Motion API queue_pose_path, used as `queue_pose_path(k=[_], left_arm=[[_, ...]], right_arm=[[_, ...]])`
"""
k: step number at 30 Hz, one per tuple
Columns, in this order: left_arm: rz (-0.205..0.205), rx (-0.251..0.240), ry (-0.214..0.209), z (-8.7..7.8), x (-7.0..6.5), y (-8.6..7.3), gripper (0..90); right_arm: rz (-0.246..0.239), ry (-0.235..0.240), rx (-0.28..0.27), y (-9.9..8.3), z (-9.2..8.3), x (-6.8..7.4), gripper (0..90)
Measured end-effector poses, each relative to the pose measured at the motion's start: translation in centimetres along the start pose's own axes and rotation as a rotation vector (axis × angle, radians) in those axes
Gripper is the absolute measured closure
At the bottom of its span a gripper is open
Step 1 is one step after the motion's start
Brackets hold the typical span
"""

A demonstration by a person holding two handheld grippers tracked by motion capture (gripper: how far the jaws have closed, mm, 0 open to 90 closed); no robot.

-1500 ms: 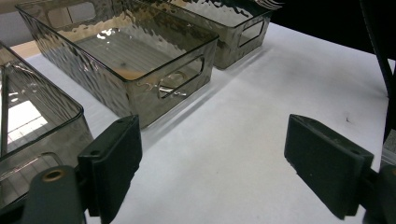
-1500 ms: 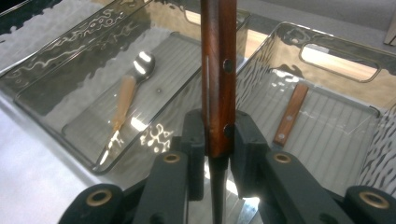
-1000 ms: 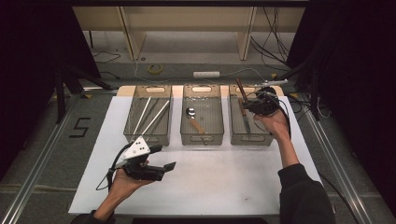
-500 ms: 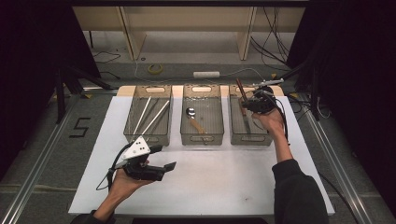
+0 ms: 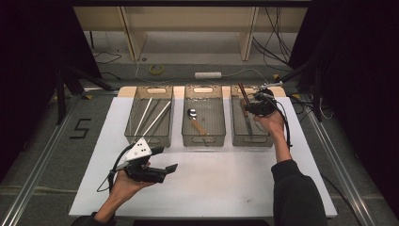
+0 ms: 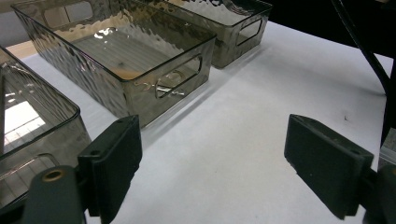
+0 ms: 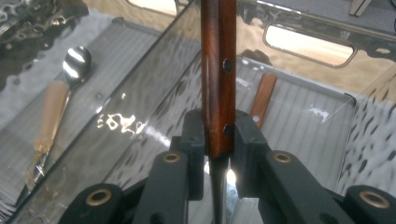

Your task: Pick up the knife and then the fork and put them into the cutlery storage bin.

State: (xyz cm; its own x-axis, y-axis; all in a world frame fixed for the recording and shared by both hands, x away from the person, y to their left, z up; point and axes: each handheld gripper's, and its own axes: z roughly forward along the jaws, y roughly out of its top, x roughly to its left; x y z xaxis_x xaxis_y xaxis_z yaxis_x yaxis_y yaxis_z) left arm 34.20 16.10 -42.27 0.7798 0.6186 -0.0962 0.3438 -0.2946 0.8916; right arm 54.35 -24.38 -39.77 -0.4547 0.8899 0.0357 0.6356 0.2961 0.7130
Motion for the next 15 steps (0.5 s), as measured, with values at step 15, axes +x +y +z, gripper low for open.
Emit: queue_pose_path(k=[15], left_arm=[[0.000,0.004,-0.001,0.02,0.00,0.00,18.8]], right_arm=[[-0.003,-0.026,0.037,-0.86,0.68,-0.42,77.5]])
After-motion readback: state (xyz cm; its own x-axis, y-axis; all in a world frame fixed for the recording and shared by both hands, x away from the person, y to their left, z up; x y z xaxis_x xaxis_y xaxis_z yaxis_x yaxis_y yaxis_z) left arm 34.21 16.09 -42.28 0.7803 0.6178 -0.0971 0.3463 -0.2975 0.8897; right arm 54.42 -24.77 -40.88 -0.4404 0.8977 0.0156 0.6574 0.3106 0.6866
